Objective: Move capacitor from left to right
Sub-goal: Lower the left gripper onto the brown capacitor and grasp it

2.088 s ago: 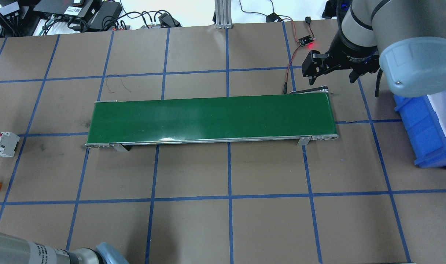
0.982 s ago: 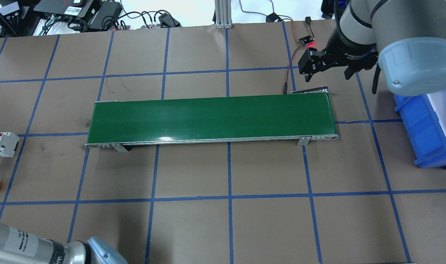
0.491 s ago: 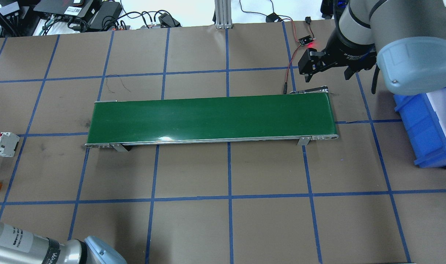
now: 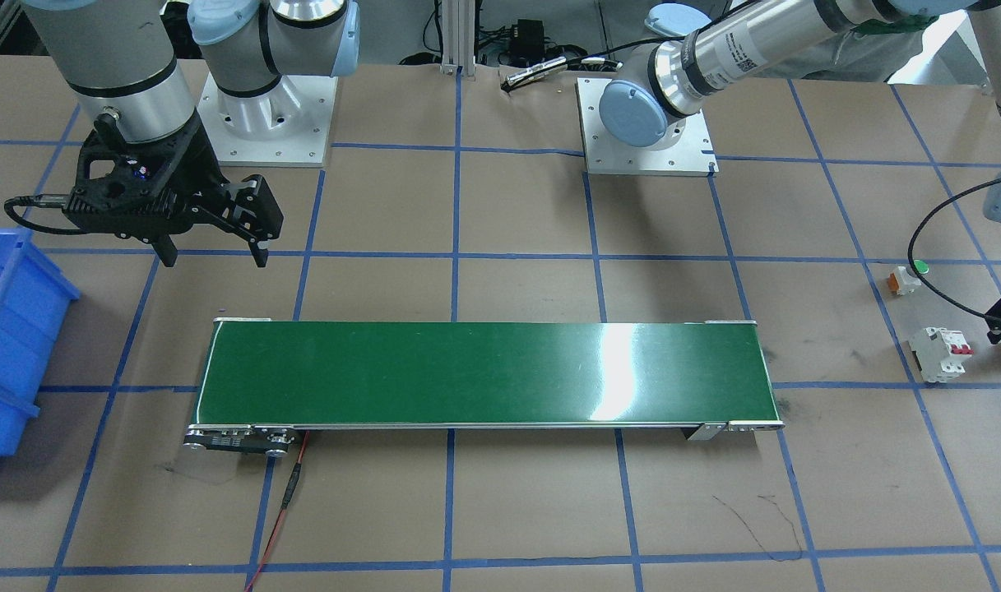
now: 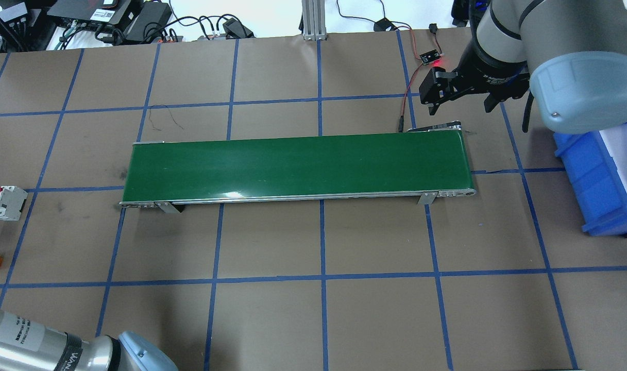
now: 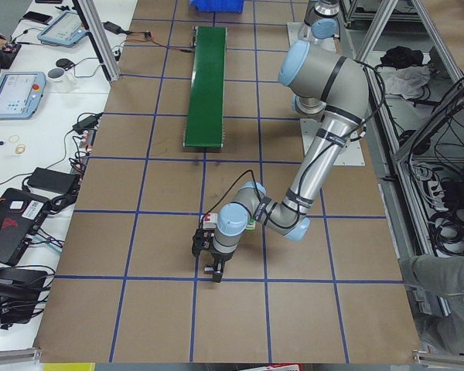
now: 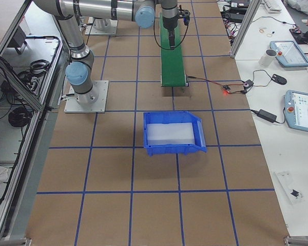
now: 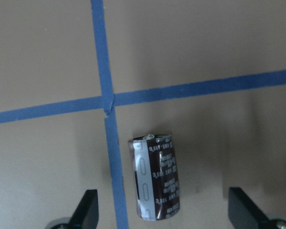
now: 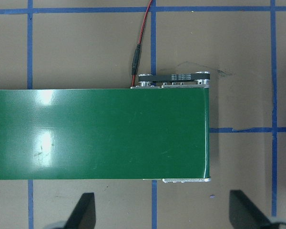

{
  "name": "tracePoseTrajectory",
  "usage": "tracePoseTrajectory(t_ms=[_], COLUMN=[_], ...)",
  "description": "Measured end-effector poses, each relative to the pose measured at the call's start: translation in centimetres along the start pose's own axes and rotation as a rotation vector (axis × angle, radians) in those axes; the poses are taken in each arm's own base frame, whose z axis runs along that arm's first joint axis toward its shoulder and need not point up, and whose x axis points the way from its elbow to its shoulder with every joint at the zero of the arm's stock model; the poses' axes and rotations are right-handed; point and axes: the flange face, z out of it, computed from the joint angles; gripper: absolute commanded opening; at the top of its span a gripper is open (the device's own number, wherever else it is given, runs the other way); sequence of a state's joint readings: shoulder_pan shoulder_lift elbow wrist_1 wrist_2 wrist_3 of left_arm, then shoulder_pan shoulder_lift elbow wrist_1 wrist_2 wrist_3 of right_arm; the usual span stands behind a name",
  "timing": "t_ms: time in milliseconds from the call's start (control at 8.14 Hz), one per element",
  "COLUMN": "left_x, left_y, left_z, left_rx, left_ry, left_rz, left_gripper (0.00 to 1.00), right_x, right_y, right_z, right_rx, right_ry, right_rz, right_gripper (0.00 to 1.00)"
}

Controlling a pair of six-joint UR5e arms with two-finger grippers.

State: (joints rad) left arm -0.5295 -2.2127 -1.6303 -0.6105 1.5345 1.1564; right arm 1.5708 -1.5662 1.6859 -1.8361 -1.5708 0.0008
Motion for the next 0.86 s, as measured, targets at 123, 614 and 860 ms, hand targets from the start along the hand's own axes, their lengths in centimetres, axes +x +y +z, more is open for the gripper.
tracePoseTrajectory(t_ms=[123,614,860], left_x=[0.06,-0.38,-0.49], left_y=[0.01,-0.18,-0.24], left_z=[0.35,0.33,0.26], left_rx=[0.003,0.006,0.007], left_ry=[0.004,-0.004,-0.006], left_rz=[0.000,-0.001,0.000], left_gripper=[0.84,0.75,0.70], right_x=[0.00,0.00,0.00], right_y=[0.01,0.00,0.00], right_z=[0.00,0.00,0.00], right_rx=[0.000,0.000,0.000], right_ry=[0.000,0.000,0.000], right_rz=[0.002,0.011,0.011], right_gripper=[1.00,1.00,1.00])
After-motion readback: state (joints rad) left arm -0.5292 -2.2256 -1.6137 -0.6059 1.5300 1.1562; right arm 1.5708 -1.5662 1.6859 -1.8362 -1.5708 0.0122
